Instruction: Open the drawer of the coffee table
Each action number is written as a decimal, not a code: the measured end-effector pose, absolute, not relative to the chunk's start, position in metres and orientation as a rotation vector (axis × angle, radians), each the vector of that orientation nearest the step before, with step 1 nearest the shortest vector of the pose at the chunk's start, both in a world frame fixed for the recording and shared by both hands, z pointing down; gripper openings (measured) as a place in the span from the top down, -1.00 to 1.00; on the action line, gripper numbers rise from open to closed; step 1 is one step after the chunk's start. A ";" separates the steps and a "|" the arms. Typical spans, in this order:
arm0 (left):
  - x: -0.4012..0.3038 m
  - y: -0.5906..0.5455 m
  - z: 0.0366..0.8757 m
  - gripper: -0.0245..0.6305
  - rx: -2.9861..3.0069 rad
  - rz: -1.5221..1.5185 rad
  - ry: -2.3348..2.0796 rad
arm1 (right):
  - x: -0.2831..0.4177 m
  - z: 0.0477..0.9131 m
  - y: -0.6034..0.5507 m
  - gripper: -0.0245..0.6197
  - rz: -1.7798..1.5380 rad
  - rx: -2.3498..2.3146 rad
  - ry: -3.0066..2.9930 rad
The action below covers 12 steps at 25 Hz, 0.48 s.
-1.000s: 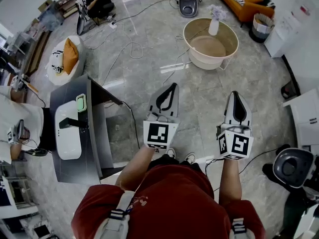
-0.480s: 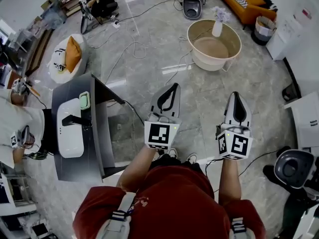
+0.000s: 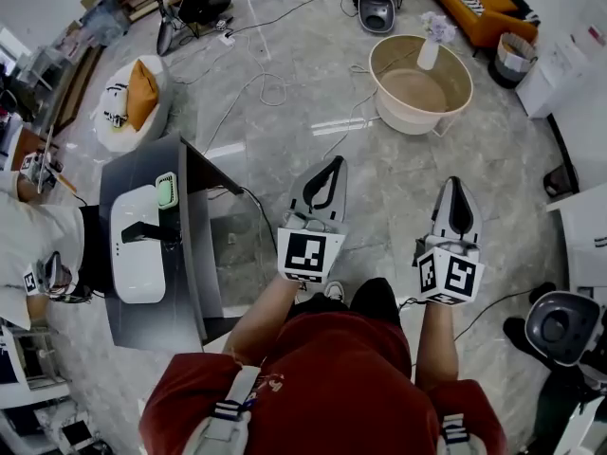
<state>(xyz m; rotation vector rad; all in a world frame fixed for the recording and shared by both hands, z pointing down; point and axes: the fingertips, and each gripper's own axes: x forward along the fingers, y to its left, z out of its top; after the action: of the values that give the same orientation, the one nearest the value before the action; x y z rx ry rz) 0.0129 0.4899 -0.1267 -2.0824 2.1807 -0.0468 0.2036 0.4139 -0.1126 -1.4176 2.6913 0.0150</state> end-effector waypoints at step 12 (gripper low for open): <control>0.004 0.336 -0.086 0.89 -2.225 -0.153 2.160 | 0.192 -0.069 0.265 0.85 -0.112 -1.490 2.634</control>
<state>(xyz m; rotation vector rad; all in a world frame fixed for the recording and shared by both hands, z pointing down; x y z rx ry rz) 0.0042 0.3356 -0.0859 -2.2252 2.1604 -0.1532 0.1917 0.2650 -0.0693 -1.4902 2.6337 -0.1117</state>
